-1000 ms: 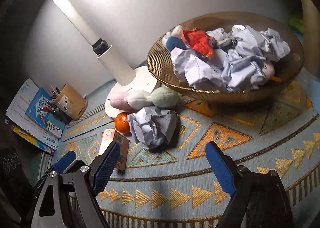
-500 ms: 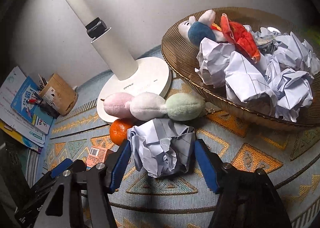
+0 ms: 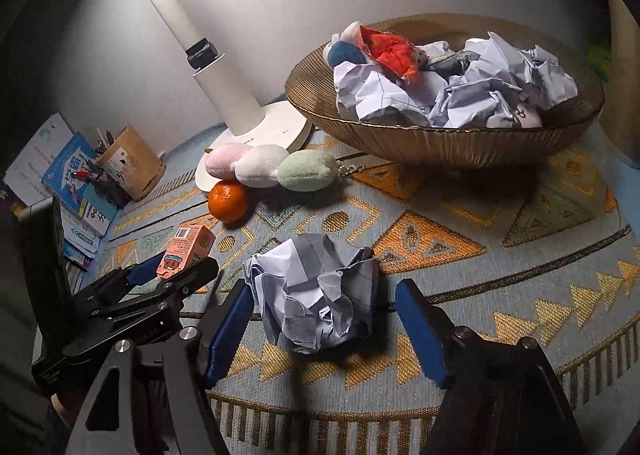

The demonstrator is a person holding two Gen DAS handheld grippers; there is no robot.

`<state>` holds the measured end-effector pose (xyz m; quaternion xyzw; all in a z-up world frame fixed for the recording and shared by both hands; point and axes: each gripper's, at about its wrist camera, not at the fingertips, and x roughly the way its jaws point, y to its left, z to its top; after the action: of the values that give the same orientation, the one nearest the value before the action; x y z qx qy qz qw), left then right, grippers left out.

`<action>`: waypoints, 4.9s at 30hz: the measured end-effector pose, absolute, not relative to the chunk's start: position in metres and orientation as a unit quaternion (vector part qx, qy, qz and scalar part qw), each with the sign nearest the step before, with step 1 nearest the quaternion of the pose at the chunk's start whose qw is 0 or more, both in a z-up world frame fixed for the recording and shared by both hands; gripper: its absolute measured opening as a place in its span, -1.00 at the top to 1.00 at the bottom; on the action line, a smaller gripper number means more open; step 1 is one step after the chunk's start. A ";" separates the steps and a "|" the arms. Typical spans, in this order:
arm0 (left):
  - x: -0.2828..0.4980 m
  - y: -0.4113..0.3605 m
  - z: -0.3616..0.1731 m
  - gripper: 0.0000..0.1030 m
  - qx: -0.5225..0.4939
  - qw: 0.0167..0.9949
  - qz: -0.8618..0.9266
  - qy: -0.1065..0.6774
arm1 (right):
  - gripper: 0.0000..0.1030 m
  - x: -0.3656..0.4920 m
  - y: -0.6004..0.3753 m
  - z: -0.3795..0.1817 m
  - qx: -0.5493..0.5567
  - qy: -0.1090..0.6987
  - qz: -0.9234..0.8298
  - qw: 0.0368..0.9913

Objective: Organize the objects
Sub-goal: 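Grasp the pink juice box with the left gripper while the right grasps the paper ball, then carry the juice box and paper ball over the bowl and open both grippers, then withdraw both grippers back over the rug toward the lamp base, then grasp the mandarin with the left gripper while the right grasps the dango plush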

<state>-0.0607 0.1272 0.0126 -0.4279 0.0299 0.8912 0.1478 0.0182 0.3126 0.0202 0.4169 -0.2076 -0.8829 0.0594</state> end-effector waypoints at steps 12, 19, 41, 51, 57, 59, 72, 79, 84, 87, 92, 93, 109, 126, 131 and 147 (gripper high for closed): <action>-0.059 0.088 0.021 0.28 -0.407 0.160 0.896 -0.078 | -0.72 0.016 0.286 0.024 0.413 -0.132 -0.901 0.013; -0.059 0.092 0.021 0.28 -0.406 0.162 0.897 -0.069 | -0.20 0.015 0.262 0.019 0.415 -0.047 -0.908 -0.025; -0.073 0.202 0.125 0.28 -0.319 0.285 0.904 -0.003 | -0.01 0.022 0.365 0.142 0.278 -0.123 -0.950 -0.075; -0.161 0.285 0.126 0.22 -0.312 0.327 0.892 0.004 | -0.05 -0.089 0.443 0.124 0.318 -0.240 -0.912 -0.098; -0.178 0.281 0.116 -0.01 -0.335 0.334 0.881 -0.016 | -0.34 -0.100 0.448 0.119 0.322 -0.235 -0.912 -0.096; -0.170 0.270 0.119 -0.01 -0.330 0.330 0.884 -0.014 | -0.34 -0.090 0.443 0.119 0.322 -0.236 -0.913 -0.090; -0.063 0.125 0.129 -0.45 -0.310 0.251 0.916 -0.054 | -0.45 0.022 0.349 0.105 0.350 -0.205 -0.914 -0.022; -0.030 0.071 0.067 -0.71 -0.330 0.147 0.932 -0.037 | -0.55 0.033 0.300 0.046 0.378 -0.153 -0.913 -0.012; -0.038 0.057 0.024 -0.70 -0.372 0.126 0.917 -0.072 | -0.55 0.035 0.285 0.033 0.378 -0.107 -0.919 -0.026; -0.040 0.053 0.023 -0.70 -0.373 0.134 0.914 -0.089 | -0.55 0.032 0.275 0.032 0.383 -0.079 -0.920 -0.028; -0.036 0.058 0.023 -0.70 -0.376 0.140 0.913 -0.075 | -0.55 0.028 0.263 0.030 0.387 -0.047 -0.920 -0.028; -0.036 0.061 0.023 -0.70 -0.376 0.140 0.913 -0.070 | -0.55 0.025 0.262 0.030 0.390 -0.050 -0.919 -0.017; -0.088 0.114 0.026 -0.64 -0.408 0.224 0.879 0.098 | -0.21 -0.062 0.234 0.040 0.359 0.050 -0.931 0.033; -0.102 0.134 0.022 -0.45 -0.405 0.221 0.883 0.078 | 0.50 -0.048 0.255 0.052 0.385 -0.094 -0.915 0.078; -0.115 0.147 0.019 -0.14 -0.420 0.207 0.882 0.064 | 0.44 -0.033 0.278 0.048 0.386 -0.151 -0.904 0.107; -0.079 0.006 0.035 0.33 -0.385 0.095 0.918 -0.024 | -0.32 -0.041 0.269 0.013 0.469 -0.307 -0.815 0.146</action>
<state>-0.0785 0.0057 0.0352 -0.3850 -0.0242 0.9177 0.0949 -0.0414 0.2694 0.0125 0.4690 -0.3069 -0.8152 0.1459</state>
